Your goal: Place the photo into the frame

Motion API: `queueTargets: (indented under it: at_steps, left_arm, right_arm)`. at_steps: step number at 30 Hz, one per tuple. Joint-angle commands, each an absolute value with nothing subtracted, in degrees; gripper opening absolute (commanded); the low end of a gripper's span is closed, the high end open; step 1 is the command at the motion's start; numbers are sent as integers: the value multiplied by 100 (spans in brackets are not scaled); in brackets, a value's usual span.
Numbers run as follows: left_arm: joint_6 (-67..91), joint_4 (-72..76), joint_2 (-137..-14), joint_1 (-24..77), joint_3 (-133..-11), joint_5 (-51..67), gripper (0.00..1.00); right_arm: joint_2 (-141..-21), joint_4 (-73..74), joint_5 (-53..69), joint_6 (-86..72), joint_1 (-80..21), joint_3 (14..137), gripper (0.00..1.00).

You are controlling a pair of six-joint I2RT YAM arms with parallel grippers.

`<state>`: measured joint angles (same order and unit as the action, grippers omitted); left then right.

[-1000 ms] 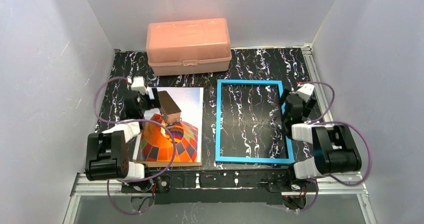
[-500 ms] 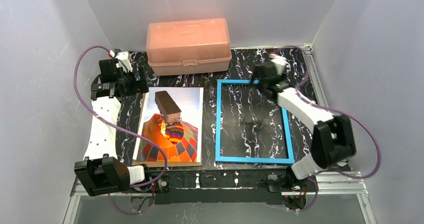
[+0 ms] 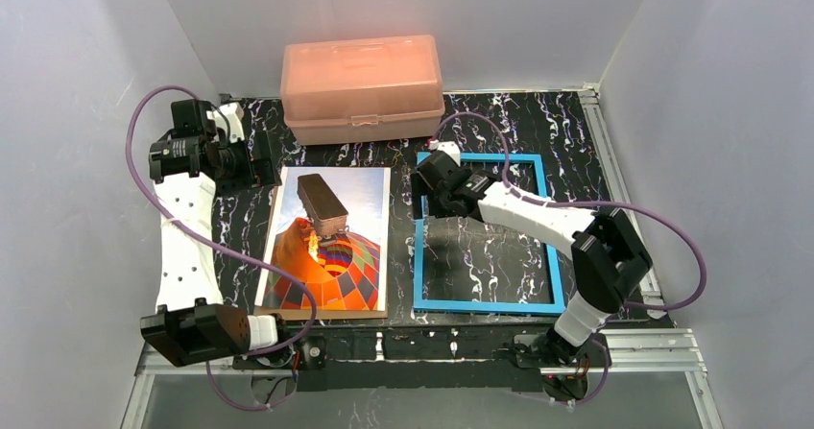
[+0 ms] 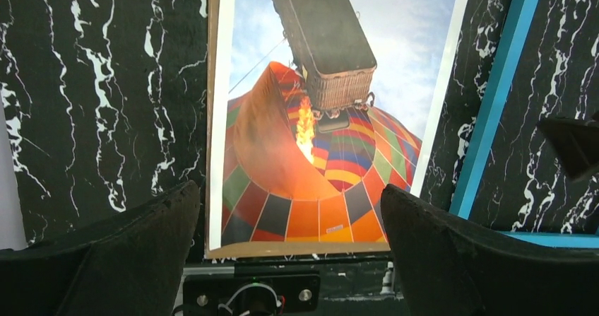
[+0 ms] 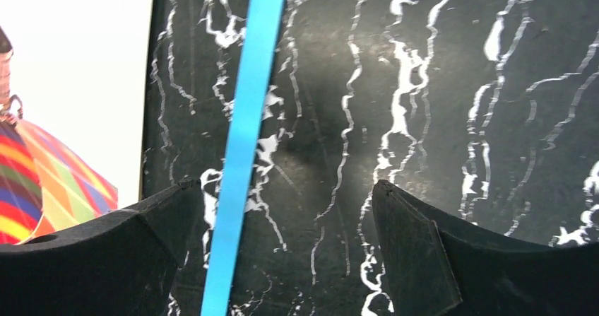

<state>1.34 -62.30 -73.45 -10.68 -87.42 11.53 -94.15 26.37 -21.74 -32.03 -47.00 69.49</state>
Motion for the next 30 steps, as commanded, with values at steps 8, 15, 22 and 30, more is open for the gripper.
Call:
queueTargets:
  at_steps: [8, 15, 22, 30]
  left_arm:
    - [-213, -7260, -7429, -1099, -8876, 1378, 98]
    - [-335, -7358, -7315, -1099, -8802, 1289, 99]
    - [-473, -7543, -7258, -1099, -8856, 1242, 98]
    - [-551, -7774, -7265, -1099, -9104, 1345, 98]
  right_arm:
    - [-10222, 2052, -1836, -3441, -5165, 7022, 88]
    - [-10612, 2054, -2125, -3561, -5284, 6990, 74]
    - [-10912, 2217, -2441, -3841, -5418, 7028, 52]
    - [-11016, 2445, -2514, -3977, -5512, 7374, 18]
